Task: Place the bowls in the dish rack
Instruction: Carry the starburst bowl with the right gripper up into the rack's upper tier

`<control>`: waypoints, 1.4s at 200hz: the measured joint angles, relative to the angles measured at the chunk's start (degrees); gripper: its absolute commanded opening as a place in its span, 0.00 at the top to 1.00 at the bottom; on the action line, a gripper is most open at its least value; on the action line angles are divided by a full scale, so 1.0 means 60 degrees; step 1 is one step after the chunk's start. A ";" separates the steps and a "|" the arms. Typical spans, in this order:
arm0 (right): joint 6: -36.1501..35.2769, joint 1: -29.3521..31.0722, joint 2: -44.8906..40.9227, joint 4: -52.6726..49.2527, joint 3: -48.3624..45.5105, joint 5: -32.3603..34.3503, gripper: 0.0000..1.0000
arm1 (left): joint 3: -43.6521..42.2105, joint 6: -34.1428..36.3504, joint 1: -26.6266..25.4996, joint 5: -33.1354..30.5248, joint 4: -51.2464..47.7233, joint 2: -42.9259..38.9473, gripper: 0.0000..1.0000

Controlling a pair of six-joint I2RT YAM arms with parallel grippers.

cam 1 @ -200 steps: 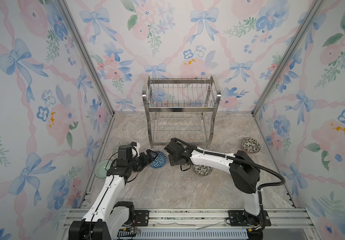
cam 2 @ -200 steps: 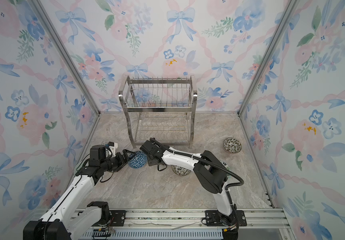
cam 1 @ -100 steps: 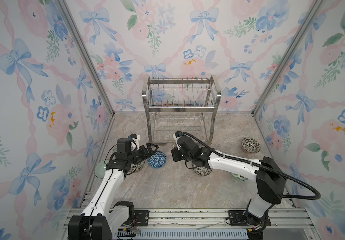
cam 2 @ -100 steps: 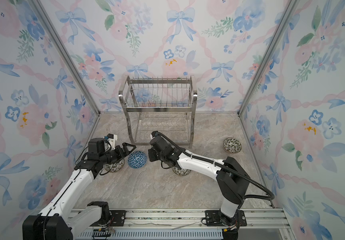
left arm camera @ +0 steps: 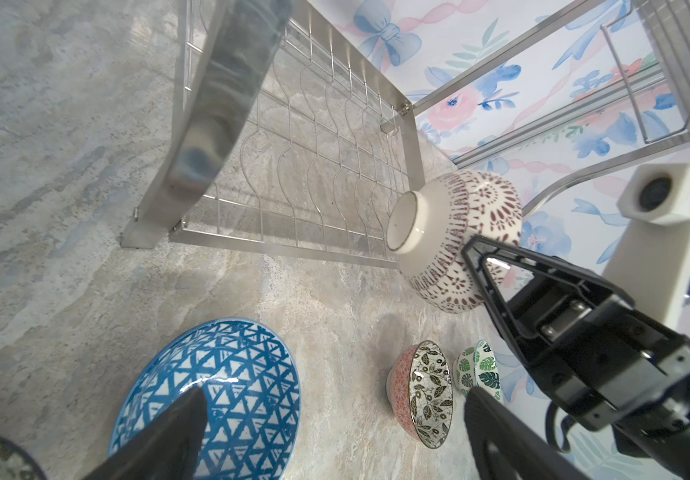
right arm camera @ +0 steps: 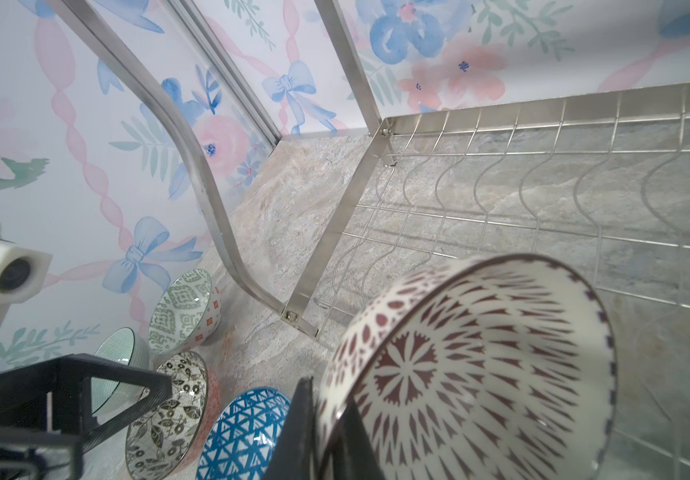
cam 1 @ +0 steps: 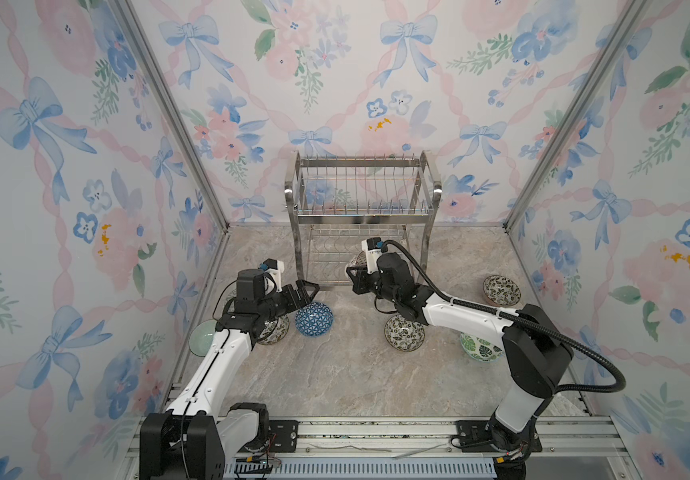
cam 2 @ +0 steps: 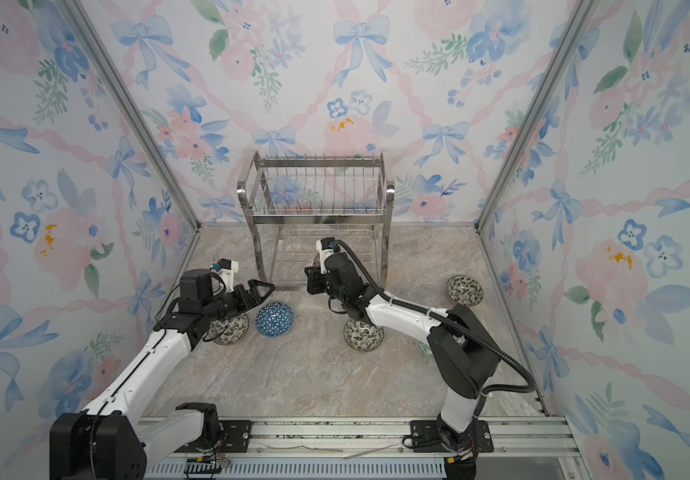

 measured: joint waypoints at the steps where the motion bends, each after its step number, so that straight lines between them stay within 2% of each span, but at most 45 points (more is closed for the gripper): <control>1: 0.0000 -0.0018 0.0029 0.0044 0.0004 -0.0011 1.00 | 0.0015 0.0000 -0.0007 0.0007 0.0044 0.0011 0.02; 75: 0.0270 -0.0321 0.1774 0.1508 0.0831 -0.0463 1.00 | 0.0124 -0.0233 -0.0554 0.0127 0.1854 0.0233 0.02; 177: 0.1617 -0.0831 0.4178 0.3450 0.2892 -0.0856 1.00 | -0.0157 -0.0517 -0.0674 0.0557 0.2783 0.0648 0.02; 280: 0.2382 -0.0885 0.6521 0.3515 0.6655 -0.1326 1.00 | -0.0262 -0.0871 -0.0597 0.0692 0.3031 0.0798 0.02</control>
